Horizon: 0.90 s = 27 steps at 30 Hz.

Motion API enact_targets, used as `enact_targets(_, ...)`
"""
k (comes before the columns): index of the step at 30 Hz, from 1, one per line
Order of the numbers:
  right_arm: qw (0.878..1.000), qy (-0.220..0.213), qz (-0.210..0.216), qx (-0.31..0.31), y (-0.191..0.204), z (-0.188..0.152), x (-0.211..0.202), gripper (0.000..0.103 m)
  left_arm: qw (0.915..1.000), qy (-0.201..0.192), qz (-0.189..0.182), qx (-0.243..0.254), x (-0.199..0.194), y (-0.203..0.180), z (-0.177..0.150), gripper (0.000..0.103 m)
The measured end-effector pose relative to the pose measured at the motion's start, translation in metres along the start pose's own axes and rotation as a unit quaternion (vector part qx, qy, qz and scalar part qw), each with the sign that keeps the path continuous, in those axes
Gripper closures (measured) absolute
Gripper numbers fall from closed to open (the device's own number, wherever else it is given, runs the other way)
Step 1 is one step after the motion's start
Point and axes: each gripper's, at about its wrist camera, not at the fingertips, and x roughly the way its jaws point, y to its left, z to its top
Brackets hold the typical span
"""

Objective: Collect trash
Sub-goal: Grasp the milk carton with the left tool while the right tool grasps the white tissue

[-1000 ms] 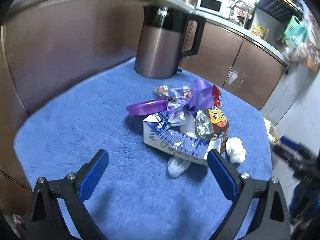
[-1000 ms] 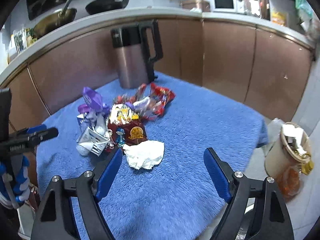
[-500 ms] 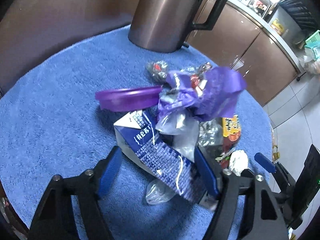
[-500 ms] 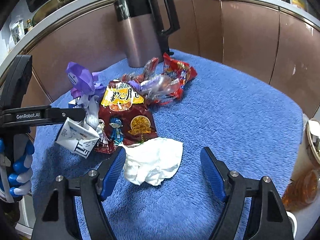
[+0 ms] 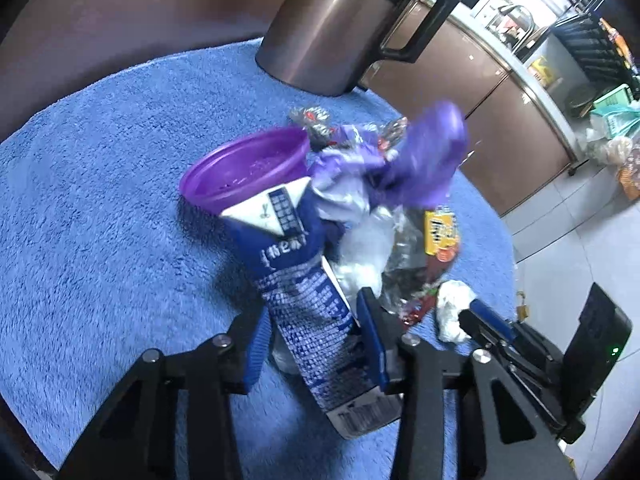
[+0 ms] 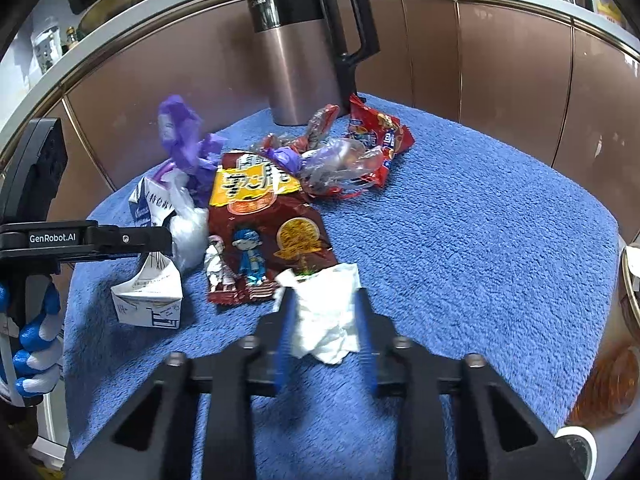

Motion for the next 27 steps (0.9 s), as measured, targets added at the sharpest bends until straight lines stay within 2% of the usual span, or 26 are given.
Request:
enact_targets(2,1.000,-0.003,-0.002,-0.005,0.004,-0.003,-0.008,0.093,0.9999,-0.010,-0.003,0.008,-0.011,-0.002,-0.005,0.067)
enact_targets(5,1.000,-0.007,-0.002,-0.009,0.010,-0.008,-0.019,0.099,0.9995,-0.024,-0.003,0.022,-0.029,-0.007,-0.012,0.070)
enact_targets(14,0.999,-0.032,-0.004,-0.017,0.027,-0.018,-0.061,0.099,0.9967,-0.064,0.012,0.050,-0.081,-0.021,-0.025,0.072)
enact_targets(16,0.999,-0.034,-0.007,-0.011,0.026,-0.016,-0.060,0.092,0.9960,-0.074,0.013,0.050,-0.092,-0.018,-0.029,0.072)
enact_targets(18,0.999,-0.031,-0.007,-0.008,0.024,-0.014,-0.055,0.051,0.9956,-0.079,0.015,0.048,-0.099,-0.014,-0.031,0.072)
enact_targets(19,0.999,-0.031,-0.010,-0.008,0.023,-0.014,-0.053,0.045,0.9956,-0.080,0.016,0.047,-0.100,-0.013,-0.031,0.072)
enact_targets(27,1.000,0.000,-0.020,-0.012,0.019,0.006,-0.006,0.045,0.9946,-0.087,0.019,0.054,-0.093,-0.003,-0.022,0.072)
